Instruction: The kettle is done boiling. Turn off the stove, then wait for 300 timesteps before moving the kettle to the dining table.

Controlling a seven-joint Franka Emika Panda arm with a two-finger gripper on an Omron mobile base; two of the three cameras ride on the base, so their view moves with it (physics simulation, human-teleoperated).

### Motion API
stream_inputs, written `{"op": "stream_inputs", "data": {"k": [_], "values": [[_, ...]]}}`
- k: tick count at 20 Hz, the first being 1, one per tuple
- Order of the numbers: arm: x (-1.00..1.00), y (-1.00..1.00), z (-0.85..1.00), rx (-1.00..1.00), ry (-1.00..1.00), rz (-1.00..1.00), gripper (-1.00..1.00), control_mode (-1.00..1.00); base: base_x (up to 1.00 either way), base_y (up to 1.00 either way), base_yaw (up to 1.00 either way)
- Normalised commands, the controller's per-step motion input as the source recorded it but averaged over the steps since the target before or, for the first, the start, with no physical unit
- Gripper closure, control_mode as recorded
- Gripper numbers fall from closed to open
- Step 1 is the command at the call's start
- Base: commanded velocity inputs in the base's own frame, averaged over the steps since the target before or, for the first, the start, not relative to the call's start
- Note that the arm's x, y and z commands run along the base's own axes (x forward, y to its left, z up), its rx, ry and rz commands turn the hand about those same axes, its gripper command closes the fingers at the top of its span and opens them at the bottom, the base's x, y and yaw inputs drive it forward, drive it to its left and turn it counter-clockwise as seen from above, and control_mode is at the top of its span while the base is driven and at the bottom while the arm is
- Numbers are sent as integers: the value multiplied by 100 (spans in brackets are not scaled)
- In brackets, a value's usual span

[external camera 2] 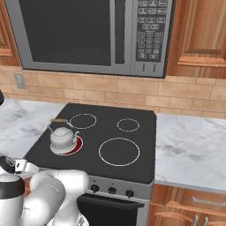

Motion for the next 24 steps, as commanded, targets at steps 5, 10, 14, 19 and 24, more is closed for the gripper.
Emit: {"op": "stream_inputs", "data": {"k": [5, 10, 14, 19, 24], "values": [[18, 1, -25, -3, 2, 0, -100, -100, 0, 0, 0], [9, 8, -26, -6, 0, 0, -100, -100, 0, 0, 0], [5, 9, -20, -5, 0, 0, -100, -100, 0, 0, 0], [10, 11, -12, -3, 0, -1, -100, -100, 0, 0, 0], [13, 5, -11, -2, 0, -2, -100, -100, 0, 0, 0]]}}
